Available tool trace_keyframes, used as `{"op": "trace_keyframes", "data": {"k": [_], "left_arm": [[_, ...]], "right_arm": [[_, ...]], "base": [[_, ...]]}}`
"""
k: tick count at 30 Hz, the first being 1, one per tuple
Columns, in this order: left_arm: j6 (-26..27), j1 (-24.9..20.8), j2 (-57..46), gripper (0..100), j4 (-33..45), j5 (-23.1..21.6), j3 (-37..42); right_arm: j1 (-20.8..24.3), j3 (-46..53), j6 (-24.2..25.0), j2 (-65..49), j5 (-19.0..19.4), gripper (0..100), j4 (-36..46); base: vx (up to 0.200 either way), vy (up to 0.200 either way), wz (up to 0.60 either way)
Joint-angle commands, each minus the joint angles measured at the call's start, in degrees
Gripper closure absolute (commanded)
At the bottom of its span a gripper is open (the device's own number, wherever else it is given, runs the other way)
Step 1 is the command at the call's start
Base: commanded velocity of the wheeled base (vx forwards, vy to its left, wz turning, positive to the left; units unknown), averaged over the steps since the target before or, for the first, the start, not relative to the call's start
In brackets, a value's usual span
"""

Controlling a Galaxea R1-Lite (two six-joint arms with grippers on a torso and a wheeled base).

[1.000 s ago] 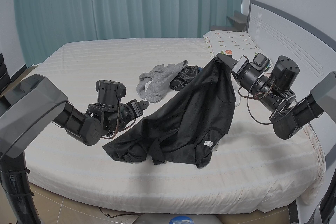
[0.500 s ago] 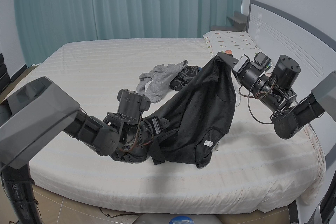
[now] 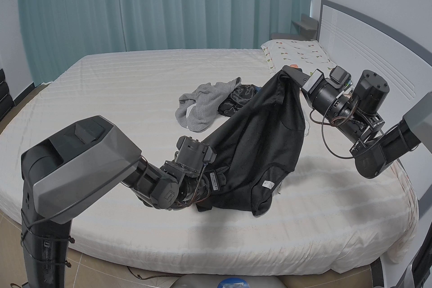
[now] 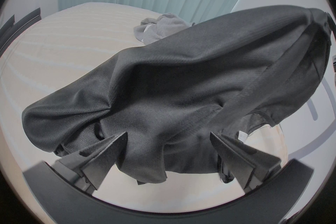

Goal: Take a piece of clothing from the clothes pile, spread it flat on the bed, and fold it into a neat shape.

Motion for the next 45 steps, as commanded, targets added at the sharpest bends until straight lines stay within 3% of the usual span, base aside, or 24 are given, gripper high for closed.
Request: {"op": "trace_keyframes", "data": {"k": [1, 7, 18, 24, 34, 41, 45], "left_arm": [[0.04, 0.05, 2.55, 100, 0.17, 0.35, -1.32], [-0.31, 0.14, 2.02, 100, 0.17, 0.52, -0.97], [-1.10, 2.77, -15.73, 100, 5.44, -0.44, 3.86], [-5.06, 8.84, -22.58, 100, 6.06, -2.73, -0.18], [-9.72, 13.49, -29.35, 100, 5.79, -5.37, -10.64], [-10.77, 14.11, -29.70, 100, 5.44, -7.30, -7.30], [-13.06, 13.67, -28.65, 100, 4.65, -9.67, -1.23]], "right_arm": [[-0.10, 0.01, 0.05, -0.21, 0.08, 100, -0.02], [-0.98, 0.10, 0.49, -0.12, -0.01, 100, -0.02], [-4.85, -0.51, 1.19, 2.87, -0.01, 100, 0.60], [-7.83, -4.91, 0.84, 2.52, -0.01, 100, 4.02], [-9.42, -12.29, 0.93, -8.91, -0.19, 100, 7.19], [-7.57, -4.03, 1.01, -10.67, 0.43, 100, 6.57], [-4.58, 4.94, 3.21, -8.20, 0.69, 100, 6.31]], "base": [[0.000, 0.000, 0.00], [0.000, 0.000, 0.00], [0.000, 0.000, 0.00], [0.000, 0.000, 0.00], [0.000, 0.000, 0.00], [0.000, 0.000, 0.00], [0.000, 0.000, 0.00]]}}
